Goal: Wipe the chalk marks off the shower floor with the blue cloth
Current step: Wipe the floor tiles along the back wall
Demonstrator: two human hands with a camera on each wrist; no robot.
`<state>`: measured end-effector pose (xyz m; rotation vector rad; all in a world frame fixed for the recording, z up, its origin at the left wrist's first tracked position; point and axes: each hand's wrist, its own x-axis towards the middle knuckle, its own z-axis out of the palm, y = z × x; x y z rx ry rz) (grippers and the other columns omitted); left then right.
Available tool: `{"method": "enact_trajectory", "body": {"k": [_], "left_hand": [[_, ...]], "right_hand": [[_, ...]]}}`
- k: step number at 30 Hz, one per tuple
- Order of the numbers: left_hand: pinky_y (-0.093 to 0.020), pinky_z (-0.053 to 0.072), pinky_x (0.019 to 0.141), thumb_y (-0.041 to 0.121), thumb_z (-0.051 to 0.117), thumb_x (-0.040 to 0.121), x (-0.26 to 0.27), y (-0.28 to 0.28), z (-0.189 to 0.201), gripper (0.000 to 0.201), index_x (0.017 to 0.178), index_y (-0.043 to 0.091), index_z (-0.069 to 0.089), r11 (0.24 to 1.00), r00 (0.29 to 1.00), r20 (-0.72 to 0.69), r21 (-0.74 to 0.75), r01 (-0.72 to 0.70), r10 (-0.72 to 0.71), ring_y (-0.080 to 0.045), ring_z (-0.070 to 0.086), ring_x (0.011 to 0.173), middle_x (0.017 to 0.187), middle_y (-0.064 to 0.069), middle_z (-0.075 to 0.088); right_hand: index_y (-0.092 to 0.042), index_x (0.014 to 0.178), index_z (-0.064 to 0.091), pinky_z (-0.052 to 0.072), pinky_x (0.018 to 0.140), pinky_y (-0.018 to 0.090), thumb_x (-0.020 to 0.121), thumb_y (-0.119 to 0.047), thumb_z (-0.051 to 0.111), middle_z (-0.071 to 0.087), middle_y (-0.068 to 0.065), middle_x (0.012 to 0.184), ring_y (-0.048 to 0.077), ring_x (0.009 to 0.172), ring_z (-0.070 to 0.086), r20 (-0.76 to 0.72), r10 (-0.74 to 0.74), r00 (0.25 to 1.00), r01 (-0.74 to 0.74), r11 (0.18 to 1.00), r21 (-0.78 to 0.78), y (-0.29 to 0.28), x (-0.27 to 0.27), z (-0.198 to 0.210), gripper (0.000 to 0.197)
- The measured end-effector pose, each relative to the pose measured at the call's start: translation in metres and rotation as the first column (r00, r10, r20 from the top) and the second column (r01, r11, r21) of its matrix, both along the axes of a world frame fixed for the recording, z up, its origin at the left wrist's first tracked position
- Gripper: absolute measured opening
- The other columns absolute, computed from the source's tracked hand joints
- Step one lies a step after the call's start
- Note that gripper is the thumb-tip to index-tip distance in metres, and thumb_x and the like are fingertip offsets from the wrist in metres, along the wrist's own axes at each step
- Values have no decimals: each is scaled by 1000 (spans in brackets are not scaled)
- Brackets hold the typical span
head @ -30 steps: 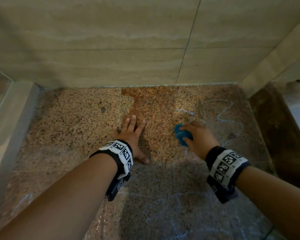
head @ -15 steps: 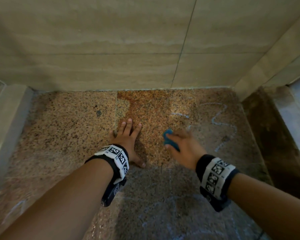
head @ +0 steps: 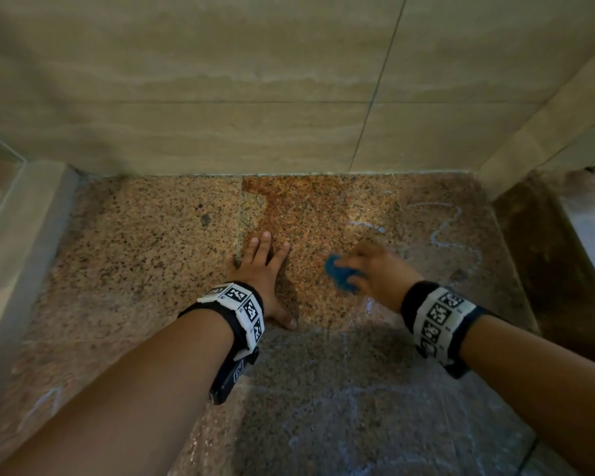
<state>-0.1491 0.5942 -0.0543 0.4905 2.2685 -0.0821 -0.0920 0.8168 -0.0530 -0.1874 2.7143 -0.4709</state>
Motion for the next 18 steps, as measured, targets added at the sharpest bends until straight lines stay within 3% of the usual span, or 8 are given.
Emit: {"method": "enact_trajectory", "body": {"k": [2, 4, 6, 8, 11, 14, 16, 18], "left_hand": [[-59, -3, 116, 70, 78, 56, -1, 0, 0, 142, 148, 35, -25, 1000, 1000, 5, 4, 1, -1, -25, -27, 144, 152, 1, -38], [-59, -3, 116, 70, 77, 57, -1, 0, 0, 142, 148, 35, -26, 1000, 1000, 7, 8, 2, -2, -25, -27, 144, 152, 1, -39], [-59, -3, 116, 70, 77, 57, -1, -1, -1, 141, 148, 35, -26, 1000, 1000, 4, 12, 0, 0, -25, -28, 144, 152, 1, -39], [-58, -3, 116, 70, 78, 57, 0, -1, -2, 142, 148, 35, -26, 1000, 1000, 3, 11, 0, 0, -25, -28, 144, 152, 1, -40], [-59, -2, 116, 69, 78, 57, -2, -1, 0, 141, 149, 35, -22, 1000, 1000, 15, 25, -19, 18, -24, -27, 144, 153, 2, -38], [-57, -1, 117, 76, 74, 55, -7, 3, 3, 137, 151, 36, -15, 996, 998, -21, 67, -56, 57, -23, -23, 146, 156, 2, -32], [-56, -4, 116, 78, 71, 56, -12, 9, 4, 135, 150, 36, -18, 995, 995, -87, 88, -35, 43, -22, -24, 145, 155, 2, -33], [-56, -7, 115, 75, 71, 60, -15, 18, 3, 135, 148, 36, -24, 995, 996, -85, 99, -11, 20, -22, -28, 144, 153, 2, -37]], "right_hand": [[-18, 133, 51, 38, 101, 32, 93, -16, 55, 44, 8, 132, 28, 118, 48, -33, -241, 970, 241, 971, -3, 7, -12, 1, 40], [-17, 135, 48, 35, 104, 32, 92, -23, 57, 39, 9, 136, 30, 122, 43, -49, -299, 953, 299, 954, -5, 1, -5, -2, 45], [-23, 140, 42, 31, 108, 35, 90, -33, 57, 33, 8, 138, 32, 127, 33, -51, -115, 992, 116, 993, 4, -16, 13, -4, 53], [-29, 140, 41, 31, 107, 36, 92, -28, 54, 34, 7, 137, 29, 126, 31, -56, 92, 994, -92, 996, 2, -26, 25, -6, 50], [-25, 133, 52, 35, 94, 30, 93, -17, 51, 47, 11, 130, 27, 117, 44, -139, 80, 987, -80, 997, 4, -3, 1, -9, 41], [-16, 123, 59, 37, 83, 22, 92, -12, 53, 54, 15, 119, 30, 110, 49, -202, -207, 957, 221, 974, 49, 19, -23, -7, 32], [-12, 99, 58, 43, 61, 16, 92, -7, 55, 54, 10, 93, 26, 87, 54, -193, -277, 941, 274, 961, -43, 13, -22, -5, 9], [-21, 92, 56, 41, 60, 23, 91, -6, 55, 50, 5, 89, 19, 79, 50, -146, -290, 946, 259, 946, -195, -4, -10, -10, 16]]}}
